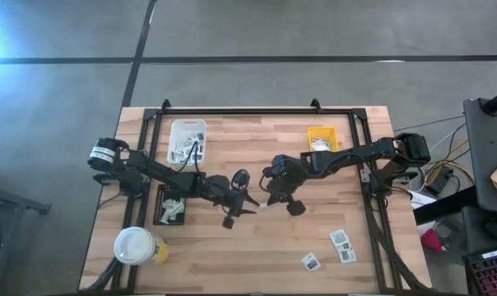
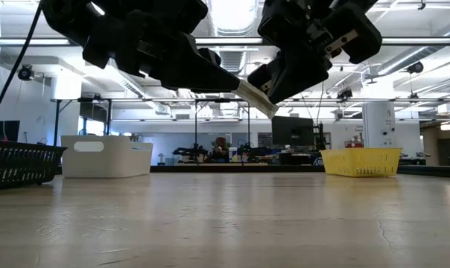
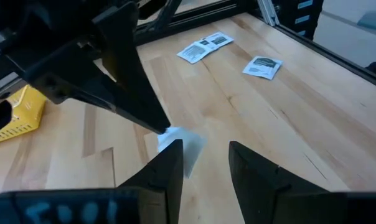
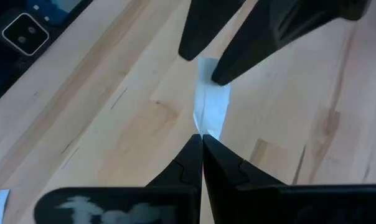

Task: Pick & Place First Aid Supplies
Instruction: Put the green bandage pack into the black bin

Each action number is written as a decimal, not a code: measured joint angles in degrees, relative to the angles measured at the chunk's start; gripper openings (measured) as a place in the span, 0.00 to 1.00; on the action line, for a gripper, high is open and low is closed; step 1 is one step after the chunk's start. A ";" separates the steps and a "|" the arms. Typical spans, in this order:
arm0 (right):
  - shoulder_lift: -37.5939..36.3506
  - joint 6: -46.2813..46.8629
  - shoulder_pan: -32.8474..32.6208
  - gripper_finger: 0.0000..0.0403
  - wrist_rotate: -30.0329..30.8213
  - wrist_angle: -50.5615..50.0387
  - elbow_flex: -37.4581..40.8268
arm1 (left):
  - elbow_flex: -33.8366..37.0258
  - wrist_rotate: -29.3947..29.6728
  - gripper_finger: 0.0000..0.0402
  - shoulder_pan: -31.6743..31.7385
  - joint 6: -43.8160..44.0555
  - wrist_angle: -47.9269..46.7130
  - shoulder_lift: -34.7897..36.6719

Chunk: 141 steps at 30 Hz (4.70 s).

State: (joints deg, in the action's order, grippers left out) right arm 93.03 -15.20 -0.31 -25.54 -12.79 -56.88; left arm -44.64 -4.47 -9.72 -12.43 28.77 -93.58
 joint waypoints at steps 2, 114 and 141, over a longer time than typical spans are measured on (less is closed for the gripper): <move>0.00 0.02 0.17 0.02 0.00 0.67 0.00 | 0.00 0.01 0.31 0.00 0.00 0.00 0.00; -0.07 24.26 -6.31 0.14 9.64 -18.21 7.58 | 2.64 -8.09 0.00 -2.10 60.92 -91.31 31.89; -15.60 40.50 -19.10 0.08 15.21 -26.58 7.63 | 0.47 -8.09 0.24 -0.66 56.59 -94.48 31.87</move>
State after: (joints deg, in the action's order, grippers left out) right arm 77.43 25.30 -19.41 -10.33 -39.38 -49.25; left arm -44.17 -12.56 -10.38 44.17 -65.70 -61.71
